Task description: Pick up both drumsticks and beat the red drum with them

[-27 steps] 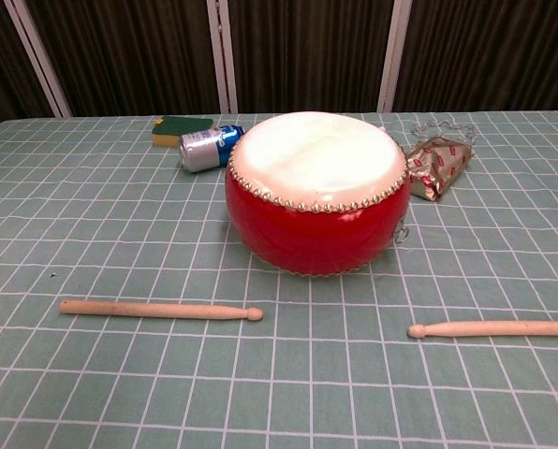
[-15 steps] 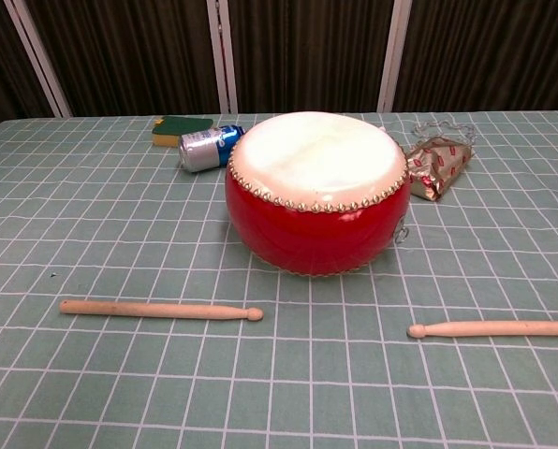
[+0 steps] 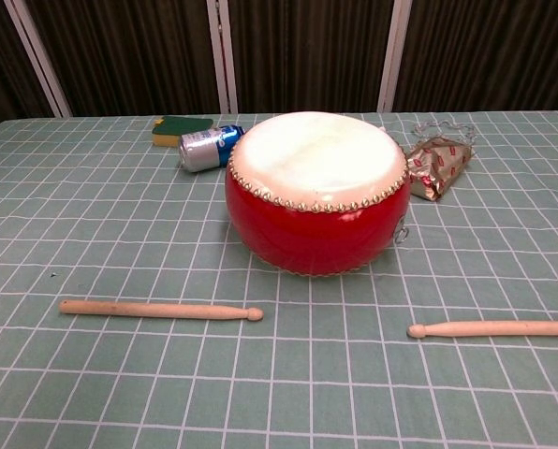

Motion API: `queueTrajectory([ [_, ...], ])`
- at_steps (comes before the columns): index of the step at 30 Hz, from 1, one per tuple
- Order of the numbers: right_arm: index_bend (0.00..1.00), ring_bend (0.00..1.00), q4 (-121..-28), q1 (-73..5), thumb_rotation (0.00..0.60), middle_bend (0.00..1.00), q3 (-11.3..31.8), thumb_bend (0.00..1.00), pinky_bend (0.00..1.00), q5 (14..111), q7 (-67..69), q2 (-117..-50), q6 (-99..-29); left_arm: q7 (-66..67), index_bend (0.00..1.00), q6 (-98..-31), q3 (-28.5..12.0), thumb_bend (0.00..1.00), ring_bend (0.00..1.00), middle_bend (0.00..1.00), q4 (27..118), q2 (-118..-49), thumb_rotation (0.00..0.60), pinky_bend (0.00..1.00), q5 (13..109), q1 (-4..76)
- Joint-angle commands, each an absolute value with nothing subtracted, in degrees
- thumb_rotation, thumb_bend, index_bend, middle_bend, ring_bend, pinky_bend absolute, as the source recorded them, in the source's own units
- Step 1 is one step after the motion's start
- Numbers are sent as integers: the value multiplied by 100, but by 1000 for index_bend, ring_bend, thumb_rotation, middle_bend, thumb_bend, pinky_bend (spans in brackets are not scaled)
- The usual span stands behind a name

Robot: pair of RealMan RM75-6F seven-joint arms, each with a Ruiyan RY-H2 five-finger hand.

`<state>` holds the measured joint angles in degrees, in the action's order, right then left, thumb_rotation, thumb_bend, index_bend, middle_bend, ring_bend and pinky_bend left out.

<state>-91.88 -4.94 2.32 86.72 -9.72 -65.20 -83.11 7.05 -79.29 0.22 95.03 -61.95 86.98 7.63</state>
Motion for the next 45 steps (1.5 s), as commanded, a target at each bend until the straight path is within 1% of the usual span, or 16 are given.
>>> queueTrajectory([
  [1,0,0,-9209,-496,600,0,229,329,0,8683,-962,-6516,-8314,972,4,-7675,-86,0,211,163,9830,-6096,600,345,8585,975],
  [3,0,0,-9217,-497,600,0,224,329,0,8710,-973,-6516,-8328,1227,42,-7568,-199,10,416,356,10029,-6102,600,549,8532,1120],
  [4,0,0,-9220,-499,600,0,224,329,0,8714,-976,-6517,-8330,1321,87,-7515,-242,29,557,496,10105,-6116,600,673,8514,1185],
  [5,0,0,-9224,-501,600,0,224,329,0,8717,-976,-6518,-8328,1444,134,-7428,-295,54,682,629,10212,-6138,600,770,8468,1272],
  [8,0,0,-9224,-505,600,0,217,329,0,8714,-970,-6521,-8313,1726,243,-7030,-401,114,893,858,10571,-6199,600,917,8225,1541],
  [10,0,0,-9224,-510,600,0,220,328,0,8704,-948,-6516,-8298,1981,312,-6797,-473,151,969,946,10754,-6278,600,978,8000,1708],
  [11,0,0,-9225,-513,600,0,220,328,0,8702,-938,-6513,-8294,2100,342,-6713,-494,168,991,979,10812,-6329,600,996,7923,1775],
  [13,0,0,-9227,-517,600,0,222,328,0,8698,-903,-6504,-8284,2407,376,-6551,-534,197,1000,1000,10921,-6474,600,1000,7719,1918],
  [16,0,0,-9226,-527,600,0,218,329,0,8699,-864,-6493,-8261,2885,417,-6310,-545,211,1000,1000,11064,-6777,600,1000,7324,2122],
  [21,0,0,-9220,-546,600,0,210,329,0,8722,-834,-6486,-8239,3626,434,-6138,-548,225,1000,1000,11124,-7275,600,1000,6601,2407],
  [27,0,0,-9227,-550,600,0,200,329,0,8736,-784,-6477,-8232,4266,443,-6248,-541,252,1000,1000,11034,-7795,600,1000,6038,2648],
  [32,0,0,-9238,-554,600,0,193,329,0,8737,-758,-6469,-8220,4557,481,-6380,-553,304,1000,1000,10902,-8127,600,1000,5785,2790],
  [45,0,0,-9263,-562,600,0,189,329,0,8714,-716,-6458,-8191,5004,480,-6566,-506,313,1000,1000,10334,-8816,600,1000,5291,3084],
])
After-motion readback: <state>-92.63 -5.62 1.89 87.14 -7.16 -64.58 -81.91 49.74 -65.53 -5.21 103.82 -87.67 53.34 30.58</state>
